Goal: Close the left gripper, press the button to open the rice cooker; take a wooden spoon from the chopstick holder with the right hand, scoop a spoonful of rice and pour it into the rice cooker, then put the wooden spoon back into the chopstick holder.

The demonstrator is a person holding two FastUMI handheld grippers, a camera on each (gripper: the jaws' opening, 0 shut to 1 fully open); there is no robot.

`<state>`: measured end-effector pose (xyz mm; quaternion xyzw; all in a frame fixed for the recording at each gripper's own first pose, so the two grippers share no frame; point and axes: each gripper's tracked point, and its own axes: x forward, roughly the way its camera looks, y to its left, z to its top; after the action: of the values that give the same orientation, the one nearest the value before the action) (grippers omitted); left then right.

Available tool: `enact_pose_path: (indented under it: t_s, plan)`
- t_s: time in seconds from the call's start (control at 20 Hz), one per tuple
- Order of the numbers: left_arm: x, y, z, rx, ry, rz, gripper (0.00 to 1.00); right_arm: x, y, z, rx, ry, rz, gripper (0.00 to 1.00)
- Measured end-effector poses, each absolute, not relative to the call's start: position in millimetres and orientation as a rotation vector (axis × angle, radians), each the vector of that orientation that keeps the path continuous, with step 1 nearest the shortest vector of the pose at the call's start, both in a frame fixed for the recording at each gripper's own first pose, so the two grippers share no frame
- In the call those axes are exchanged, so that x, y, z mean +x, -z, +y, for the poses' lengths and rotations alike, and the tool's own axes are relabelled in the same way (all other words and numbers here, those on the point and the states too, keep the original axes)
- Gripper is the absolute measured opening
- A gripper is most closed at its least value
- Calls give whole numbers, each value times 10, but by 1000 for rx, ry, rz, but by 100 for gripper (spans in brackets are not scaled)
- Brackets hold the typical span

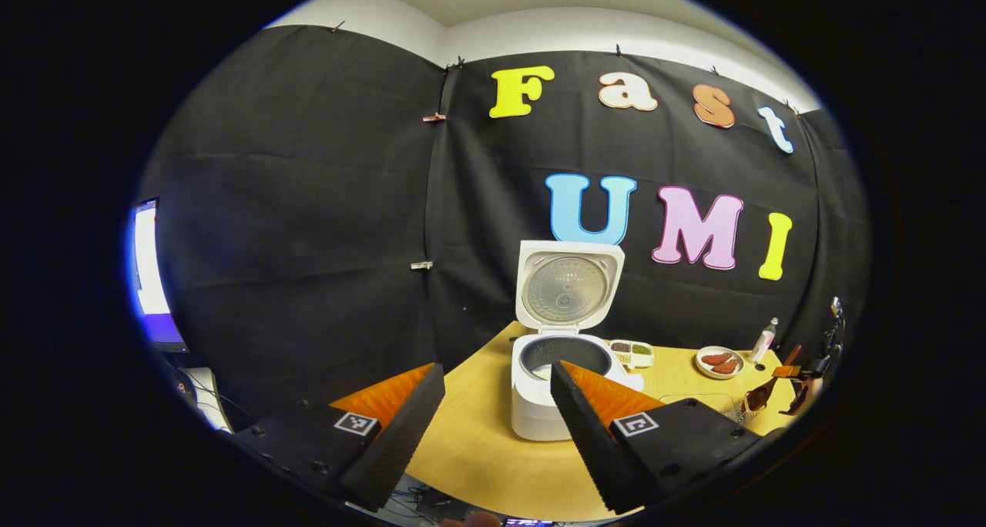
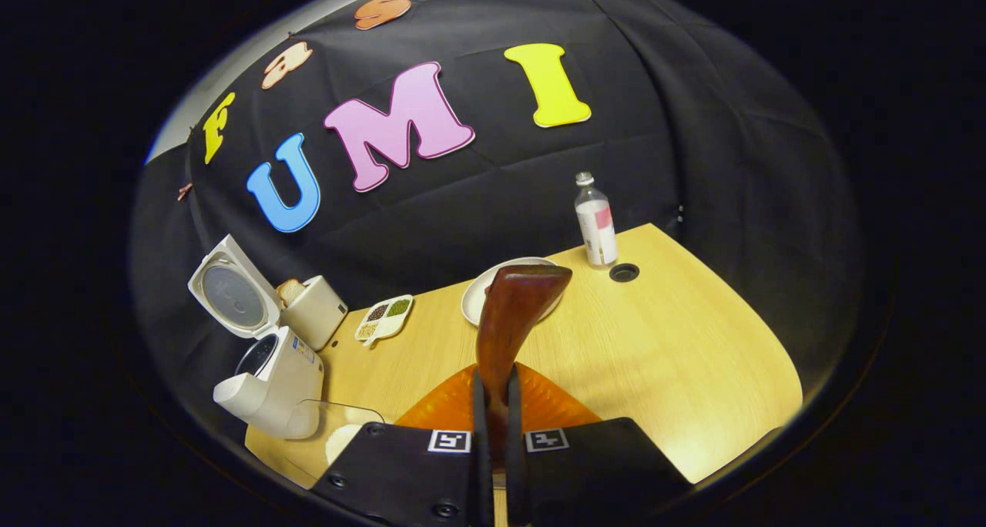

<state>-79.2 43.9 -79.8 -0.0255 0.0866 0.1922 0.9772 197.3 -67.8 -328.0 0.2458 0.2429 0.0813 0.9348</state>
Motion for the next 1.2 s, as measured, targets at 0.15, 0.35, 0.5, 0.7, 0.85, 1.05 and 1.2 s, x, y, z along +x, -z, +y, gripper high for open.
enact_pose_path:
  t_s: [0.15,0.35,0.5,0.7,0.85,1.05,1.2]
  plan:
    - [-772,788,496,-52,-362,163,95,1919,2913,-657,498,-181,442,11]
    - [-739,796,577,-54,-330,147,95,1855,2489,-675,464,-147,370,11]
    - [-717,797,560,-54,-283,135,95,1735,2151,-426,466,-194,333,11]
    - [-675,824,570,-35,-235,137,95,1567,1929,18,404,-263,299,11]
    - [-636,834,596,-28,-197,137,95,1420,1950,415,348,-308,313,11]
    - [-563,914,647,-23,-160,151,95,1314,2130,812,212,-332,337,11]
    - [-517,988,690,-24,-139,160,95,1277,2371,1111,103,-368,359,11]
